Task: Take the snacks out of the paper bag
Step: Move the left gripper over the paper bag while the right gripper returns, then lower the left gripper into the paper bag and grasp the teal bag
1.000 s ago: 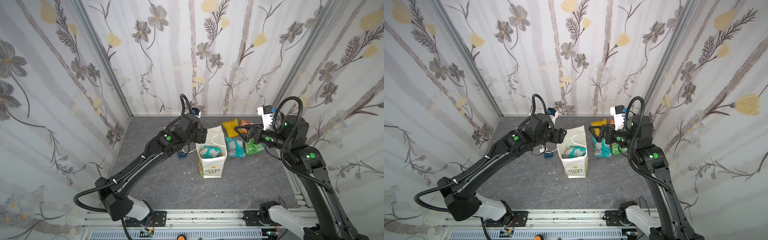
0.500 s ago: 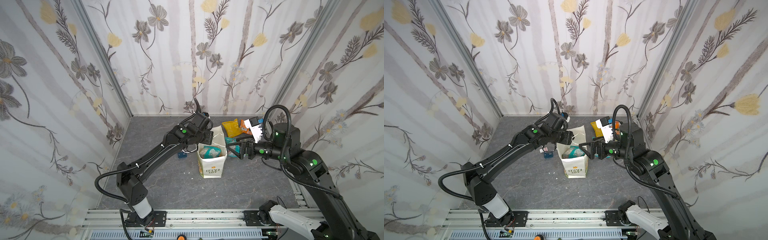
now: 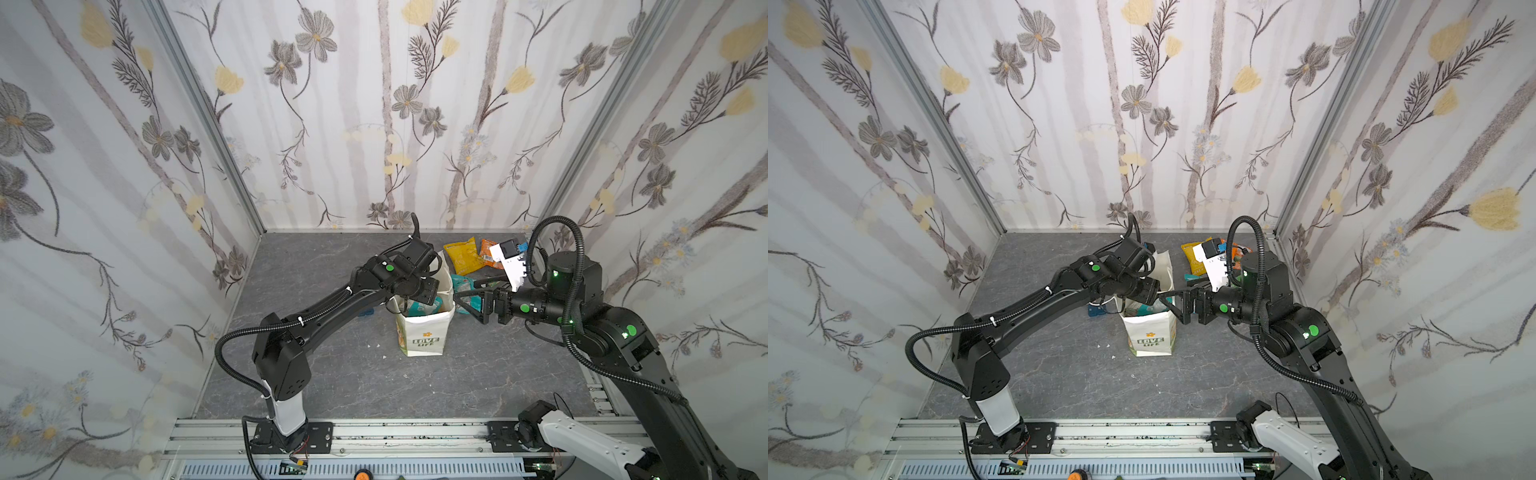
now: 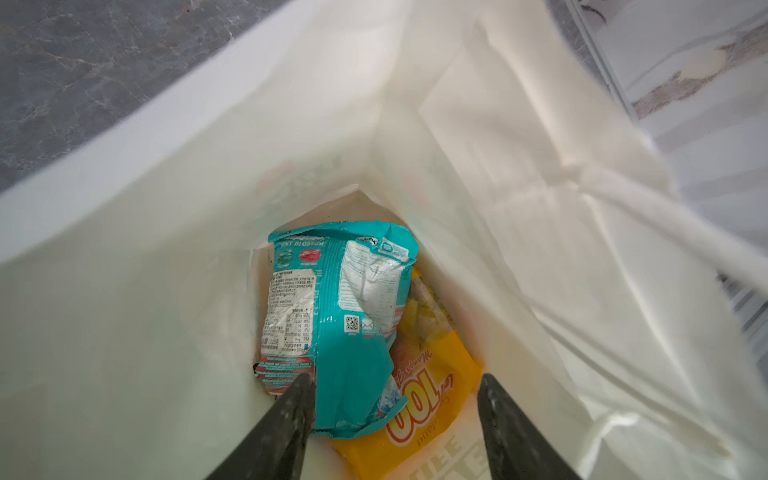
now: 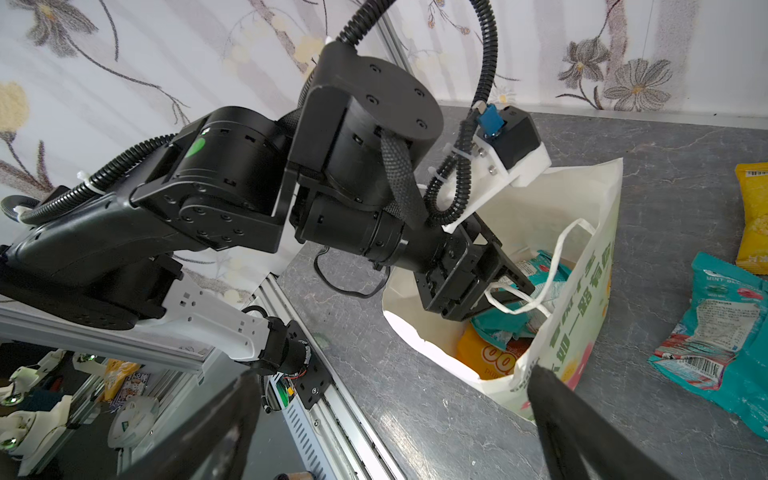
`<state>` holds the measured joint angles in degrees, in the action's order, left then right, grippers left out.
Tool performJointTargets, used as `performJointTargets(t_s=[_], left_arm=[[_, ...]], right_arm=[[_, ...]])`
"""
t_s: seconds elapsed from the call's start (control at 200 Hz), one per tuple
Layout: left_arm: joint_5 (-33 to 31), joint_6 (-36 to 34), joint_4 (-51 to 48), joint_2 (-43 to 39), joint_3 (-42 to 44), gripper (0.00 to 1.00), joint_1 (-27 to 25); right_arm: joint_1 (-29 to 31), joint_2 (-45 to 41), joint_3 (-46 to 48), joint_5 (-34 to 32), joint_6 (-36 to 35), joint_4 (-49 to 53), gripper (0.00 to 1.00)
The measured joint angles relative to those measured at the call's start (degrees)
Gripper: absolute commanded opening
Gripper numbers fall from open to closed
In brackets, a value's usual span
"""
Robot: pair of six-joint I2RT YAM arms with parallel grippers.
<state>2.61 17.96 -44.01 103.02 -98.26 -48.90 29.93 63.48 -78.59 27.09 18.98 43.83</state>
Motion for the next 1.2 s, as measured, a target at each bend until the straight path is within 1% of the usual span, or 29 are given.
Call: performJointTargets(t_s=[0.155,0.31,0.365,0.53,0.879,1.069,1.159,1.199], left_arm=[[-1.01,-1.14,-1.03,1.9,0.02,0.67,-0.31],[-3.91,-1.51,-2.49,4.33,-0.07,0.7,-0.66],[-5.14,-1.64,-2.6,4.7,-0.07,0.73,-0.66],[-8.15,-2.78,-1.36,6.49,0.24,0.76,-0.59],[-10.49,-1.95,3.48,11.39,4.15,0.86,-0.17],[-10.67,-1.11,8.98,12.55,7.37,0.86,-0.09],[-10.67,-0.44,11.8,13.4,8.41,0.84,0.09],[-10.64,-0.02,12.81,13.75,8.79,0.81,0.13]], right_arm=[[0.0,-0.26,0.15,-0.02,0.0,0.0,0.99],[0.0,0.04,0.28,-0.11,-0.52,0.28,0.99],[0.0,0.57,-0.02,-1.42,-1.2,1.73,0.99],[0.0,1.99,-0.5,-6.71,-2.82,6.16,0.99],[0.0,1.53,0.13,-9.05,-3.58,7.8,0.99],[0.0,1.33,0.15,-9.44,-3.61,7.8,0.99],[0.0,1.2,0.26,-9.44,-3.58,7.78,0.99],[0.0,1.2,0.28,-9.44,-3.58,7.78,0.99]])
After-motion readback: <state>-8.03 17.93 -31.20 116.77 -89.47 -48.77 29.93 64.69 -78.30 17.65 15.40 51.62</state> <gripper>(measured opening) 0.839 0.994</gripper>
